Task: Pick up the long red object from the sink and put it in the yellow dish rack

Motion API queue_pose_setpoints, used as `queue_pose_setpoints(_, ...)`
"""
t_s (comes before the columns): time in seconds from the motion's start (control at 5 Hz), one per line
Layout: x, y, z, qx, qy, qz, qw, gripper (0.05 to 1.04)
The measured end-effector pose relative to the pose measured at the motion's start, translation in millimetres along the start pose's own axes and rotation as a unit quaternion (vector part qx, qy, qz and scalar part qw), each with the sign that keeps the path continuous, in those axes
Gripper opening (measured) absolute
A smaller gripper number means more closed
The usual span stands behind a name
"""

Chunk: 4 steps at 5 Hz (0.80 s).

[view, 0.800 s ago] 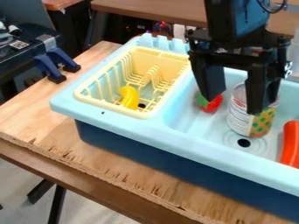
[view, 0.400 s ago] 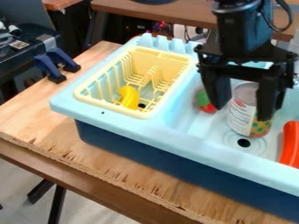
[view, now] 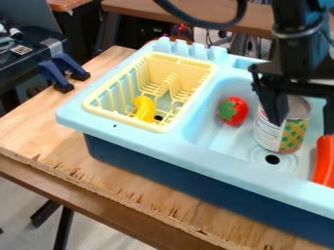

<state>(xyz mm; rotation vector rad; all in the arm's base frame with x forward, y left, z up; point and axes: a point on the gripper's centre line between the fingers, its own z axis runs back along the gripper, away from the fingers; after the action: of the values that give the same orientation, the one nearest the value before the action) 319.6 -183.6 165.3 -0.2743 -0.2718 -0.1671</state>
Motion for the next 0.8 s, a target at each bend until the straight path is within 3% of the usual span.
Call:
queue_pose_setpoints(0.2,4.0,-6.2,-23.3,-0.016,0.014,0.013,0.9997,1.003)
queue_pose_setpoints(0.8,6.2,-13.3,-68.7,-0.013,0.058,0.016,0.9981,1.003)
